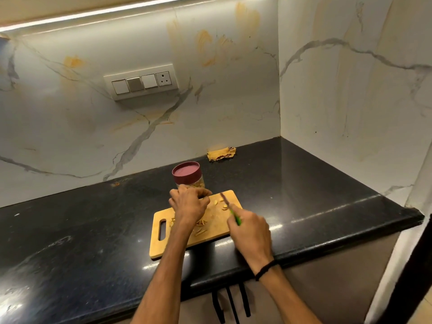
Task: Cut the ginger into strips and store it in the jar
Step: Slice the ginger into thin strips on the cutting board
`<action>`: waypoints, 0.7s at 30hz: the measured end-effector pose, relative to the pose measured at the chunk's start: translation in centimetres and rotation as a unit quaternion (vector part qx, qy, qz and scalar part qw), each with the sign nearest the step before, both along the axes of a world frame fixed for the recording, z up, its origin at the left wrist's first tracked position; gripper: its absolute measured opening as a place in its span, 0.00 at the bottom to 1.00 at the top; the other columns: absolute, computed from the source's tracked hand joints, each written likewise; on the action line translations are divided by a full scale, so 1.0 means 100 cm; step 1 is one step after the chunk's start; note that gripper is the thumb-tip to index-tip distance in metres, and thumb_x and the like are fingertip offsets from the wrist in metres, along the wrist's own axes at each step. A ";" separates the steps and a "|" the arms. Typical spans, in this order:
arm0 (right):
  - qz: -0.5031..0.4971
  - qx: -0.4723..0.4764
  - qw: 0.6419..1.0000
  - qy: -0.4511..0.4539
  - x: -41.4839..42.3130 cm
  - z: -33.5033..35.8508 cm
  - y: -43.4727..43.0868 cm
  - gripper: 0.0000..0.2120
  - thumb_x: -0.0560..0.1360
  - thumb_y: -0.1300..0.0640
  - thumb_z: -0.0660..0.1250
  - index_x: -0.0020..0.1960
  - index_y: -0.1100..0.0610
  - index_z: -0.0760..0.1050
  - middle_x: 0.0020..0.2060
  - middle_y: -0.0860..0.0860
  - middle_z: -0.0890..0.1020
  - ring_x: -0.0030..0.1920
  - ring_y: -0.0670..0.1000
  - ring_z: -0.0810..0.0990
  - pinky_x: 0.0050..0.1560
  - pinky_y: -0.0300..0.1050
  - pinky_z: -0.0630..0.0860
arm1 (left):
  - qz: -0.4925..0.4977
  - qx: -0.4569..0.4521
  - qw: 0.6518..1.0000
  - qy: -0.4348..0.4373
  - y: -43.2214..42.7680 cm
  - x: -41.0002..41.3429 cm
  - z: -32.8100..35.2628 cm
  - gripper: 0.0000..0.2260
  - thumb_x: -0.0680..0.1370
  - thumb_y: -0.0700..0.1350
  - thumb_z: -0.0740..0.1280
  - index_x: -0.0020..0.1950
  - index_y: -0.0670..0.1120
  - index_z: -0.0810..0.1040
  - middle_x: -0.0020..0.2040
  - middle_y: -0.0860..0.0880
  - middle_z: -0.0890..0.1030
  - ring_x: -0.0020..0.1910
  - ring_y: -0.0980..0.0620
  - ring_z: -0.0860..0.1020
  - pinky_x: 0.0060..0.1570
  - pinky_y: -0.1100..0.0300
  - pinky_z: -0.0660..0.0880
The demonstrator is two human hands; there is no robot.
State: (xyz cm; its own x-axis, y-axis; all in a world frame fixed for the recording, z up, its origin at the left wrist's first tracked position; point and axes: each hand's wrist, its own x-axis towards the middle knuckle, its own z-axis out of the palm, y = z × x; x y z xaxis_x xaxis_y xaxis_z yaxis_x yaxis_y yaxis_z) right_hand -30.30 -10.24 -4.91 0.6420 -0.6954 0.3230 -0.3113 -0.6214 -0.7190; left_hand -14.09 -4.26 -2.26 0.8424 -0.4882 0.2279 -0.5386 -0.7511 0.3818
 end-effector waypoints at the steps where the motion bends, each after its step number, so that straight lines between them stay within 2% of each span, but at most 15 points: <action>1: -0.024 0.022 0.999 -0.022 0.002 -0.003 -0.009 0.17 0.80 0.50 0.60 0.68 0.43 0.72 0.31 0.44 0.76 0.30 0.43 0.72 0.25 0.32 0.62 | -0.017 0.029 0.999 -0.001 -0.005 0.001 0.000 0.11 0.79 0.55 0.68 0.61 0.62 0.81 0.64 0.47 0.69 0.62 0.44 0.63 0.61 0.49 0.64; 3: -0.046 0.059 0.996 -0.054 0.003 -0.008 -0.019 0.17 0.78 0.51 0.62 0.67 0.45 0.75 0.37 0.47 0.83 0.32 0.43 0.74 0.29 0.30 0.66 | -0.047 0.076 0.996 0.004 -0.015 0.002 -0.003 0.13 0.80 0.57 0.67 0.64 0.64 0.79 0.65 0.47 0.68 0.64 0.44 0.63 0.63 0.47 0.63; 5: -0.047 0.085 0.992 -0.077 0.004 -0.009 -0.023 0.16 0.78 0.53 0.64 0.65 0.49 0.77 0.40 0.48 0.85 0.31 0.43 0.74 0.29 0.29 0.67 | -0.066 0.104 0.992 0.011 -0.022 0.004 -0.005 0.14 0.79 0.59 0.66 0.65 0.64 0.78 0.66 0.46 0.67 0.65 0.44 0.63 0.65 0.47 0.61; 9: -0.035 0.087 0.992 -0.086 0.003 -0.011 -0.021 0.15 0.78 0.54 0.64 0.65 0.50 0.77 0.33 0.45 0.81 0.29 0.42 0.73 0.27 0.29 0.67 | -0.082 0.113 0.990 0.002 -0.031 0.007 -0.011 0.13 0.78 0.60 0.68 0.62 0.63 0.80 0.67 0.47 0.67 0.65 0.44 0.62 0.65 0.46 0.61; 12: -0.033 0.081 0.993 -0.074 0.005 -0.015 -0.020 0.16 0.78 0.52 0.63 0.65 0.48 0.77 0.35 0.45 0.82 0.30 0.42 0.74 0.26 0.30 0.66 | -0.077 0.103 0.991 -0.019 -0.033 0.006 -0.011 0.12 0.77 0.59 0.69 0.59 0.61 0.81 0.67 0.47 0.68 0.65 0.45 0.62 0.65 0.46 0.63; 16: -0.026 0.085 0.993 -0.079 0.003 -0.017 -0.017 0.16 0.79 0.52 0.63 0.66 0.48 0.76 0.33 0.44 0.81 0.29 0.43 0.73 0.26 0.31 0.66 | -0.068 0.073 0.993 -0.057 -0.021 -0.001 -0.011 0.14 0.74 0.62 0.72 0.55 0.59 0.84 0.65 0.50 0.69 0.63 0.48 0.62 0.59 0.52 0.63; 21: -0.025 0.047 0.997 -0.055 -0.001 -0.018 -0.009 0.17 0.79 0.51 0.62 0.67 0.45 0.74 0.26 0.41 0.72 0.28 0.42 0.71 0.25 0.31 0.65 | -0.029 0.095 0.991 -0.085 0.007 -0.014 -0.012 0.19 0.72 0.67 0.70 0.55 0.58 0.84 0.62 0.50 0.69 0.62 0.48 0.63 0.58 0.53 0.63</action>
